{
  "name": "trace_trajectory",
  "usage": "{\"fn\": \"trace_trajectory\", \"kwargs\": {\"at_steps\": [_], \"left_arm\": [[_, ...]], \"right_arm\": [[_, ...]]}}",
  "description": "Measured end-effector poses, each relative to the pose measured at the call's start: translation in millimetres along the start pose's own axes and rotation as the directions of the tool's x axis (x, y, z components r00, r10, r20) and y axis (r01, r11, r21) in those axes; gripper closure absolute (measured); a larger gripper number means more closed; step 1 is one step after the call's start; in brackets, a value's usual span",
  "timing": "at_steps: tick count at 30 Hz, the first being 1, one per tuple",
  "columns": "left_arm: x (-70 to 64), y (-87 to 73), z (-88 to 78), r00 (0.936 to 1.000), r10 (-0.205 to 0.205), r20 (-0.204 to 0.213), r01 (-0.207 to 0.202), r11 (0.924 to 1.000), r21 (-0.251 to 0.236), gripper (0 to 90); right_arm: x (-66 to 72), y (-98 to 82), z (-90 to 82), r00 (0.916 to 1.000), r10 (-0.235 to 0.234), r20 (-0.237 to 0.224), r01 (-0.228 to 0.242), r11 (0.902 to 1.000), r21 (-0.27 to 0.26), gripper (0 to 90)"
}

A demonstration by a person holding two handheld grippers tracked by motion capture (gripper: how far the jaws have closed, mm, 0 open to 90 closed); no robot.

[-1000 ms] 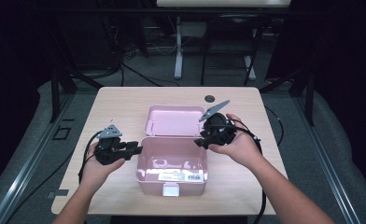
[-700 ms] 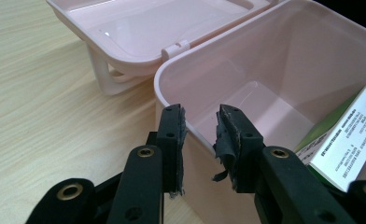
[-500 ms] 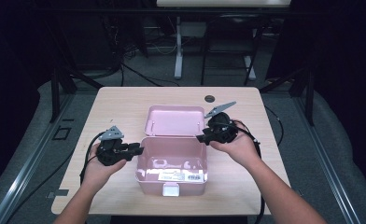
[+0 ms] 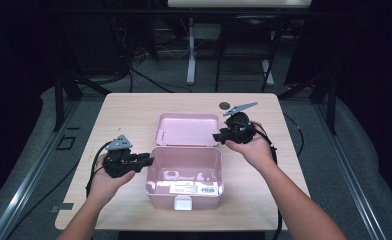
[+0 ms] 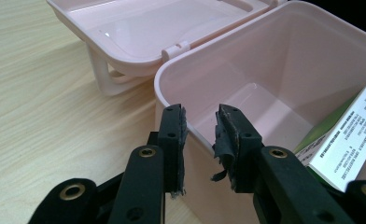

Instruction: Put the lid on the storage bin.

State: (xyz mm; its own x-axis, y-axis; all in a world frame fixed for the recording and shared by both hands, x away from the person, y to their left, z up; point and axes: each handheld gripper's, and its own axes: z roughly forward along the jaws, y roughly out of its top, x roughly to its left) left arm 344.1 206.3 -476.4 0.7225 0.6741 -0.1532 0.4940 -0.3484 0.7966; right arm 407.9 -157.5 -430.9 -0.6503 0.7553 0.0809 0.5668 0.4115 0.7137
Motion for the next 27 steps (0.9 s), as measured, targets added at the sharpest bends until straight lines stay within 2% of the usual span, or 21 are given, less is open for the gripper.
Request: {"fn": "trace_trajectory", "kwargs": {"at_steps": [6, 14, 20, 25, 27], "left_arm": [[-0.2, -0.1, 0.0, 1.0, -0.006, 0.0, 0.006, 1.0, -0.001, 71.6], [0.0, -0.1, 0.0, 1.0, -0.007, 0.001, 0.007, 1.0, -0.001, 71.6], [0.0, -0.2, 0.0, 1.0, -0.01, 0.002, 0.01, 1.0, -0.001, 71.6], [0.0, -0.2, 0.0, 1.0, -0.007, 0.001, 0.007, 1.0, 0.0, 71.6], [0.0, -0.2, 0.0, 1.0, -0.008, 0.001, 0.008, 1.0, -0.001, 71.7]], "right_arm": [[-6.8, 3.1, 6.3, 0.9995, 0.02, 0.023, -0.02, 0.9998, -0.004, 61.4], [-12.1, 16.0, 12.6, 0.9984, 0.036, 0.045, -0.035, 0.9992, -0.018, 61.0], [-14.7, 25.2, 21.6, 0.997, 0.034, 0.069, -0.034, 0.9994, 0.001, 61.0], [-19.0, 31.2, 30.7, 0.9941, 0.074, 0.079, -0.076, 0.997, 0.018, 61.3], [-20.2, 33.2, 33.8, 0.993, 0.072, 0.093, -0.075, 0.9967, 0.032, 61.3]]}}
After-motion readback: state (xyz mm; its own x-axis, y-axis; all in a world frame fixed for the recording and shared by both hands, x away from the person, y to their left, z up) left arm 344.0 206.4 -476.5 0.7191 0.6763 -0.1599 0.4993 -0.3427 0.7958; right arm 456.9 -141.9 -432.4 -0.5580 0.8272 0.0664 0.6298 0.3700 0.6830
